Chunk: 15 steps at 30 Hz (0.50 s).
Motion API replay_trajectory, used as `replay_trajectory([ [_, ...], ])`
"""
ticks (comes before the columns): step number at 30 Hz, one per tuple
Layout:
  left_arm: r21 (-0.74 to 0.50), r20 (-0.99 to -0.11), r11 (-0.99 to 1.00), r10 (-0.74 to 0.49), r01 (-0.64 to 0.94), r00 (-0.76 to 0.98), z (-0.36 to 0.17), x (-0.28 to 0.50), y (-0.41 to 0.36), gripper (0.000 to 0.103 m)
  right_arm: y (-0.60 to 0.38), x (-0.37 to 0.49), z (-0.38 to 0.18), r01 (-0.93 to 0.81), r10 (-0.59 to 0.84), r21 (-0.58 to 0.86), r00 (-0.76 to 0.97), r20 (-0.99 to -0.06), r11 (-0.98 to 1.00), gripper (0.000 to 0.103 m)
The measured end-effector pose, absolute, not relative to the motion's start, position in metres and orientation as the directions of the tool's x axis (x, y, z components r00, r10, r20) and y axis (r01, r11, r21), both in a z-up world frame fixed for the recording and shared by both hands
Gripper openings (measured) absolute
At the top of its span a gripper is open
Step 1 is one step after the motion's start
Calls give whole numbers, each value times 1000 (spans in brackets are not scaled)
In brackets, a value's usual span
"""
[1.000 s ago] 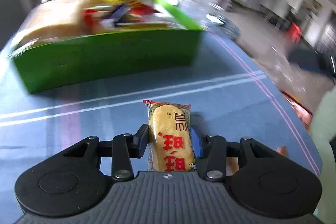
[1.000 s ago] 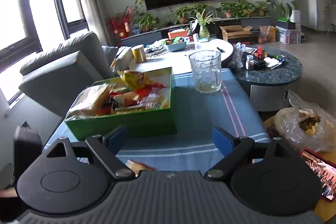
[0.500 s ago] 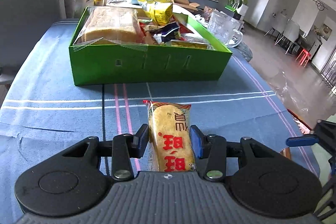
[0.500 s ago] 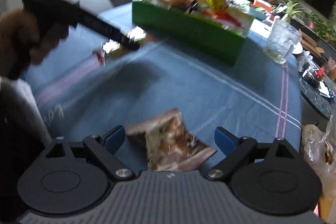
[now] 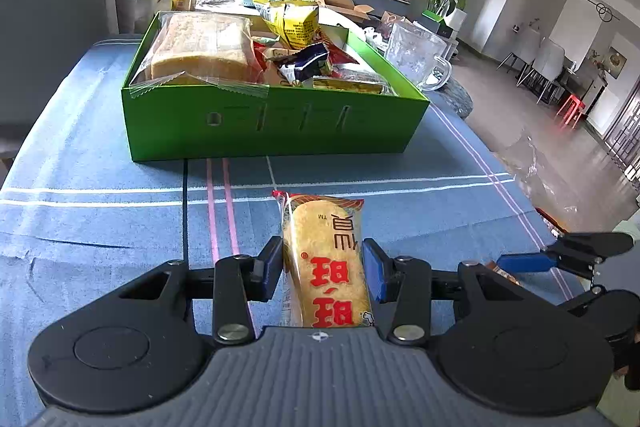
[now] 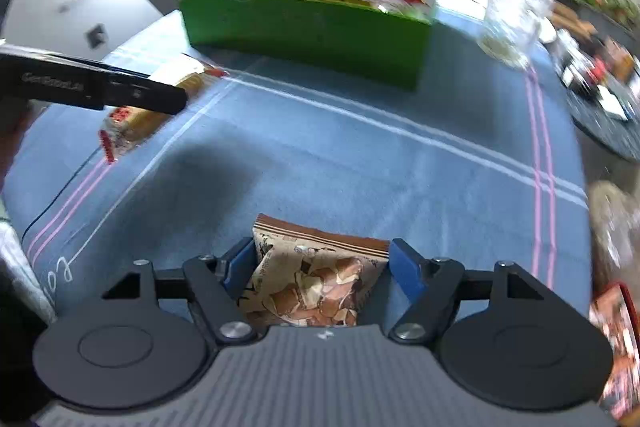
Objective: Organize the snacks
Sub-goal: 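Grasp the yellow cake bag with the left tool while the right tool grasps the brown patterned bag, then carry both bags over the green box and release them inside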
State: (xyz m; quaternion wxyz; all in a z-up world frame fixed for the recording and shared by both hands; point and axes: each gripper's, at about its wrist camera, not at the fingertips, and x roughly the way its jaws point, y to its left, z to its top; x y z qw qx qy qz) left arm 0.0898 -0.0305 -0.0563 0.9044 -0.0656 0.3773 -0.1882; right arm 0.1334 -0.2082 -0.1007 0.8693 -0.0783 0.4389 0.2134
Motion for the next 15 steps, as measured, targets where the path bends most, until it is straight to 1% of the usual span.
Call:
replay_trajectory([
  [3,-258,-658,919,-394,299,642,-57,89,-32,40,-212,129,-102,-375,278,67,546,-790,925,90],
  [4,-257,-658,919,-394,300,641,-57,88,-33,40,-213,127,-103,-348,272,77,557,-785,934,93],
  [5,-255,-658,918,-394,303,641,-56,88,-33,40,-215,126,-103,-331,275,94,558,-783,939,100],
  [7,-256,-656,918,-396,304,643,-55,87,-33,40,-217,126,-103,-308,284,124,556,-781,943,103],
  [12,-254,-659,920,-390,298,643,-56,87,-32,40,-215,116,-102,-282,257,113,546,-797,953,103],
  [15,-254,-660,919,-392,300,641,-57,87,-34,40,-207,107,-103,-293,226,60,575,-786,954,103],
])
